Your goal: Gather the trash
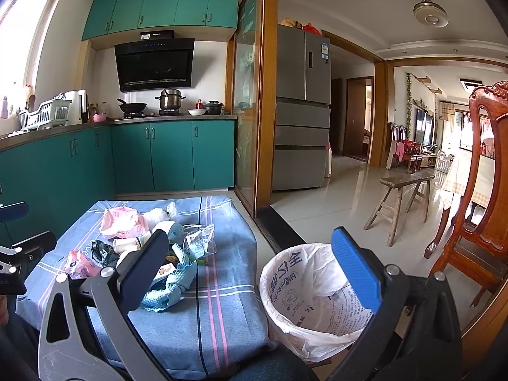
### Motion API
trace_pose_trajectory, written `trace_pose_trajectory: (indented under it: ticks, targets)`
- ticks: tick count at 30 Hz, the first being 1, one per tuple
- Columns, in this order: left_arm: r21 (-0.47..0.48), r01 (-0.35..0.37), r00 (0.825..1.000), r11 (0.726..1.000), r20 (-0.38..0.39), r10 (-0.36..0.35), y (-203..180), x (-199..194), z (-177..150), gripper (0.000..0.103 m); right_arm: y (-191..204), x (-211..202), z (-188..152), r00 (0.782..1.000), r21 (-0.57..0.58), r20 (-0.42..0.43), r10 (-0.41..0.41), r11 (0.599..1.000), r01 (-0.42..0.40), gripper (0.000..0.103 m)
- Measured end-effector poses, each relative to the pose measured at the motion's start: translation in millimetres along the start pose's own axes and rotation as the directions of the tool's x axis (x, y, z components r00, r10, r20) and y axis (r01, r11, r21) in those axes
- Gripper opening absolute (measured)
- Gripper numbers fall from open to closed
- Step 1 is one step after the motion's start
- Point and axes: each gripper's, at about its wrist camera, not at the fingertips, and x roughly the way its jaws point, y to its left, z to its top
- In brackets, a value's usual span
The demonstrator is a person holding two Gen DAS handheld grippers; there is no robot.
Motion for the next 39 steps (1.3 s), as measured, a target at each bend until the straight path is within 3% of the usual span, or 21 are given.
trace_pose_trajectory:
  ticks: [39]
  targets:
    - [-0.002, 0.001, 1.0, 1.0, -0.01, -0.001, 1.2, 4.3, -1.1, 0.1, 8.6, -1.6, 7.4, 1.0, -0.029, 0.011, 0.022, 0.999, -0.021, 0.1]
